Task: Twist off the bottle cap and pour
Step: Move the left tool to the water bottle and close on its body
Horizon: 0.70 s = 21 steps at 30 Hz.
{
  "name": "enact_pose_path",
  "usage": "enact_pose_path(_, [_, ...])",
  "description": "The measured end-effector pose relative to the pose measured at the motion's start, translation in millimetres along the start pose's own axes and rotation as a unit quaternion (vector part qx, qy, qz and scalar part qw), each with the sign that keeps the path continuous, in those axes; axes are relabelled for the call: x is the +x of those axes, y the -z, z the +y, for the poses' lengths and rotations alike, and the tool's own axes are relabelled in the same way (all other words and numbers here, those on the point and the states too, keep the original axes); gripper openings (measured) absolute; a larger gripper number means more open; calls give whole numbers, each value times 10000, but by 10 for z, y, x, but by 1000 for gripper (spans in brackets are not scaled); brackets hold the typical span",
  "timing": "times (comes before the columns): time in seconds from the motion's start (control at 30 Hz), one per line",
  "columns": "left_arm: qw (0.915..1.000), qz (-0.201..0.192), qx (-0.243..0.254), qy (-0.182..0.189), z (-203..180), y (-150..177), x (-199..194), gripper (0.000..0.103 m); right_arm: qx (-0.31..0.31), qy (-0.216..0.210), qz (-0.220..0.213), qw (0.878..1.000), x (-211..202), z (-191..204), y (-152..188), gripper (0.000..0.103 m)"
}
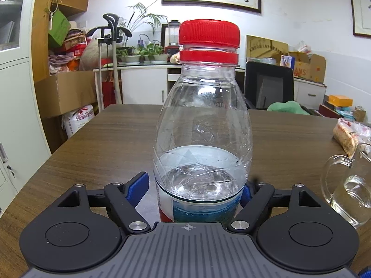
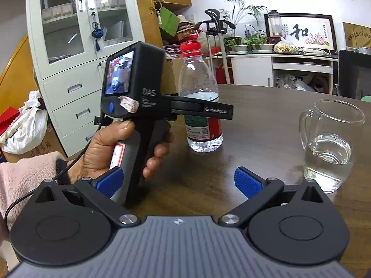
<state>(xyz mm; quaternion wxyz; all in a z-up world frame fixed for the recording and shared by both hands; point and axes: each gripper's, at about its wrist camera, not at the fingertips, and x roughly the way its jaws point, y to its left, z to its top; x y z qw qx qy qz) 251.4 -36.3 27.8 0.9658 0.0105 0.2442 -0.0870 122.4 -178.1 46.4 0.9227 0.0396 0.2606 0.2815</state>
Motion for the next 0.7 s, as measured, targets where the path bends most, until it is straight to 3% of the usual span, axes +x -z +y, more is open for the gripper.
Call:
enact_pose_path(0.4, [10000, 64, -2, 56, 6, -20, -63, 62, 256, 204, -80, 9994, 3, -159, -25, 102])
enact_pose_path(0.7, [9994, 48, 177, 296, 68, 135, -355, 62, 234, 281, -220, 9991, -63, -229, -41, 102])
